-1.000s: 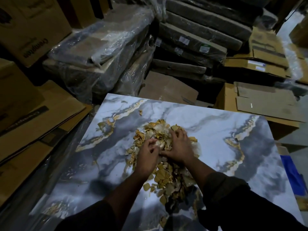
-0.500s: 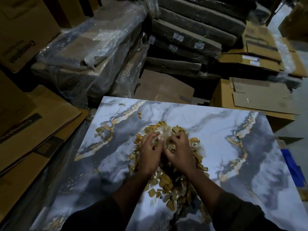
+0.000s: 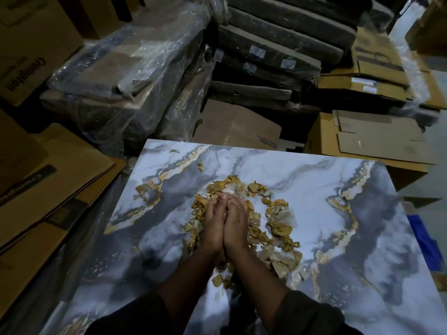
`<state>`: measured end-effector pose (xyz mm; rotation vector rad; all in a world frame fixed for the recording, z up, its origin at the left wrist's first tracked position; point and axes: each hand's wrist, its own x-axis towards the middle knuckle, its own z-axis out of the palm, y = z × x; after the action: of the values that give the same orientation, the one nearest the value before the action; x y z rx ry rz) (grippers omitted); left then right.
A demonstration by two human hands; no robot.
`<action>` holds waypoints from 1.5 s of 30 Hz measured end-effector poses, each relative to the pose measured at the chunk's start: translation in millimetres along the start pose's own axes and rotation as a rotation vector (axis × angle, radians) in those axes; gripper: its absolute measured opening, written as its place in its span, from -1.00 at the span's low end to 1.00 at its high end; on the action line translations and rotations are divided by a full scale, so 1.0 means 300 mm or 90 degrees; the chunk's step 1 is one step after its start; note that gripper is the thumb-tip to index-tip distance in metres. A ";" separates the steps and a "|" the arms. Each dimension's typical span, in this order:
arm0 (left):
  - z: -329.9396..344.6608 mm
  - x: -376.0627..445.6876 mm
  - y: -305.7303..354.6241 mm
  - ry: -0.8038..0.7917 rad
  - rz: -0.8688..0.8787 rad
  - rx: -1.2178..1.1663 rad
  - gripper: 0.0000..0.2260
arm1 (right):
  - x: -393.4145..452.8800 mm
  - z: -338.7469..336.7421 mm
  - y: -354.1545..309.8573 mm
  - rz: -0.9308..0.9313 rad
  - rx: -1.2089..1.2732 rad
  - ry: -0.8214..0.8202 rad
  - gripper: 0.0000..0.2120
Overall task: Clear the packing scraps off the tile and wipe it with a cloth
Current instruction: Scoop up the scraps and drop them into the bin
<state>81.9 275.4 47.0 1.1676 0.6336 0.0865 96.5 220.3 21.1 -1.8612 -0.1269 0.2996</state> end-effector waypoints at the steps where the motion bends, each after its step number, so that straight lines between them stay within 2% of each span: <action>1: 0.002 0.000 0.007 0.023 0.006 -0.024 -0.80 | -0.003 0.006 0.004 -0.005 0.017 -0.009 -0.53; 4: -0.008 0.002 0.017 0.061 0.013 0.000 -0.87 | -0.009 0.021 -0.029 -0.045 0.015 0.010 -0.57; 6: -0.019 0.003 0.008 0.082 0.012 0.093 -0.86 | -0.005 0.024 -0.069 -0.037 0.062 0.077 -0.54; 7: -0.015 0.000 0.007 0.083 0.004 0.089 -0.87 | -0.004 0.024 -0.083 -0.029 0.088 0.100 -0.56; 9: 0.007 0.001 0.020 0.105 -0.023 -0.010 -0.89 | -0.011 0.008 -0.097 -0.025 0.116 0.095 -0.61; 11: 0.021 0.017 0.050 0.176 -0.059 -0.108 -0.88 | -0.029 -0.026 -0.081 -0.019 0.130 0.103 -0.63; 13: 0.021 0.032 0.084 0.209 -0.097 -0.172 -0.88 | -0.054 -0.064 -0.042 0.004 0.104 0.132 -0.64; 18: 0.020 0.063 0.144 0.190 -0.152 -0.250 -0.68 | -0.131 -0.102 0.044 0.089 0.055 0.234 -0.80; 22: 0.038 0.071 0.148 0.126 -0.185 -0.321 -0.53 | -0.150 -0.085 0.009 0.223 0.217 0.203 -0.86; 25: 0.067 0.036 0.131 0.085 -0.219 -0.340 -0.47 | -0.126 -0.076 -0.034 0.326 0.458 0.142 -0.73; 27: 0.088 -0.013 0.105 0.080 -0.223 -0.340 -0.52 | -0.103 -0.081 -0.067 0.372 0.589 0.113 -0.59; 29: 0.101 -0.053 0.063 0.107 -0.143 -0.268 -0.70 | -0.085 -0.095 -0.095 0.380 0.632 0.109 -0.59; 33: 0.114 -0.089 0.019 0.166 0.035 -0.003 -0.84 | -0.086 -0.118 -0.112 0.338 0.554 0.128 -0.69; 36: 0.141 -0.105 0.020 0.127 0.096 0.094 -0.81 | -0.115 -0.137 -0.134 0.293 0.494 0.149 -0.71; 40: 0.189 -0.150 0.019 0.125 0.056 0.088 -0.68 | -0.148 -0.183 -0.149 0.256 0.470 0.172 -0.76; 43: 0.235 -0.206 -0.001 0.058 -0.029 -0.015 -0.59 | -0.141 -0.244 -0.154 0.213 0.421 0.185 -0.78; 45: 0.269 -0.247 -0.023 0.014 -0.025 -0.021 -0.58 | -0.131 -0.289 -0.148 0.194 0.385 0.199 -0.84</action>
<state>59.8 177.5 91.4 1.1232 0.6719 0.0773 84.7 144.7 93.0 -1.2973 0.4238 0.2190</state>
